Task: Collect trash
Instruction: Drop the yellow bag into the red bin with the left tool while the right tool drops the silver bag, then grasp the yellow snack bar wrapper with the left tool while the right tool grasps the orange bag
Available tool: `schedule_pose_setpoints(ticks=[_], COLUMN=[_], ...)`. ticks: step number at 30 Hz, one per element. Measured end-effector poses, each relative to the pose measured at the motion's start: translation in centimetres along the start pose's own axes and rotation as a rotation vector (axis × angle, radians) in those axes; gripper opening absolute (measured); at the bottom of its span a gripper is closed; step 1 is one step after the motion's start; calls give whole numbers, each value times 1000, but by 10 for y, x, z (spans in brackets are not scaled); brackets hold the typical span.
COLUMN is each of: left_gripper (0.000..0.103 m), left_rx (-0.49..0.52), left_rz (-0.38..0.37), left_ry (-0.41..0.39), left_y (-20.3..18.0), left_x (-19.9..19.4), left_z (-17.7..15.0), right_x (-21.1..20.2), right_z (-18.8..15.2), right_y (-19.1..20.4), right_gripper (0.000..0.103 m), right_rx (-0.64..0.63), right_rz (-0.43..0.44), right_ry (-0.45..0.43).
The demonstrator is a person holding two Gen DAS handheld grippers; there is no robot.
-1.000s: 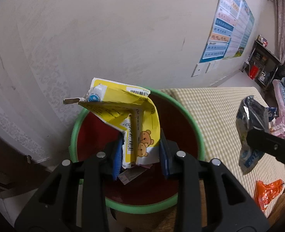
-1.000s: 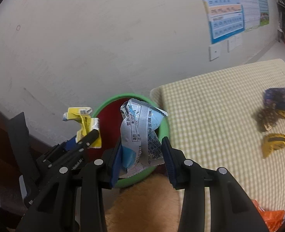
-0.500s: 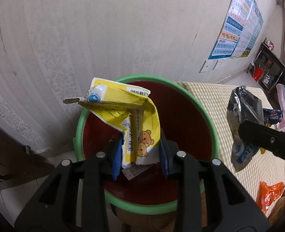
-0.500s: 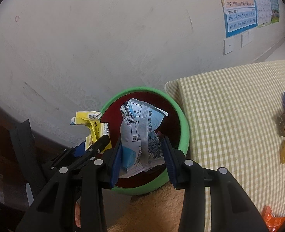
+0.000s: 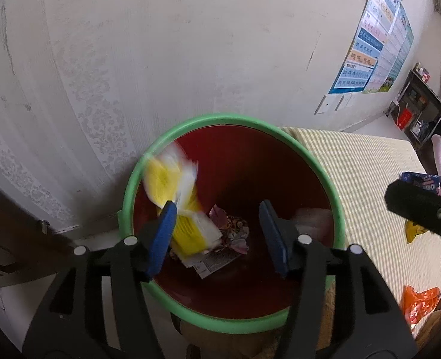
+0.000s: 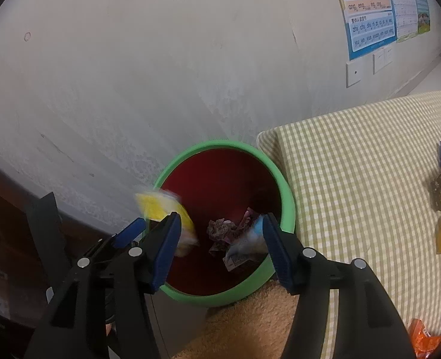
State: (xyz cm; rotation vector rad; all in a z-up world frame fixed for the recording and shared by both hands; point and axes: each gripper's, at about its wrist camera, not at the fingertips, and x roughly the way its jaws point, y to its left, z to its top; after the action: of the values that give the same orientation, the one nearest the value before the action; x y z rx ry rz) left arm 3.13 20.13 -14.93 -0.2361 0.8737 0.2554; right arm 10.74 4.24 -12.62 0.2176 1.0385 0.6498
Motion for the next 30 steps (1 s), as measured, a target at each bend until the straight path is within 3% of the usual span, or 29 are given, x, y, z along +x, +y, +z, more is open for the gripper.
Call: schedule_pose_setpoints(ticks=[9,17,22,27,30], left_gripper=[60,62,65,65,65], left_rx=[44,115,181,250,294], left_rz=[-12,-75,-121,-133,-142], left_ry=[-20,-20,-7,4,10], left_y=[-19,-56,-89,-118,-138], left_x=[-14,-25,-30,-34,-36], left_z=[1,-5,-14,-23,-29], right_x=[-43,-127,-175,-194,-181], right_z=[-16,-57,-100,-150,-170], right_y=[-25,-114,-163,-193,-209], right_gripper=[57,58,67,78,78], right_rx=[38,142,241,364,451], right_rz=[-31,-270,-413,-425,-375], right_ry=[-46,-90,-76,-46,8])
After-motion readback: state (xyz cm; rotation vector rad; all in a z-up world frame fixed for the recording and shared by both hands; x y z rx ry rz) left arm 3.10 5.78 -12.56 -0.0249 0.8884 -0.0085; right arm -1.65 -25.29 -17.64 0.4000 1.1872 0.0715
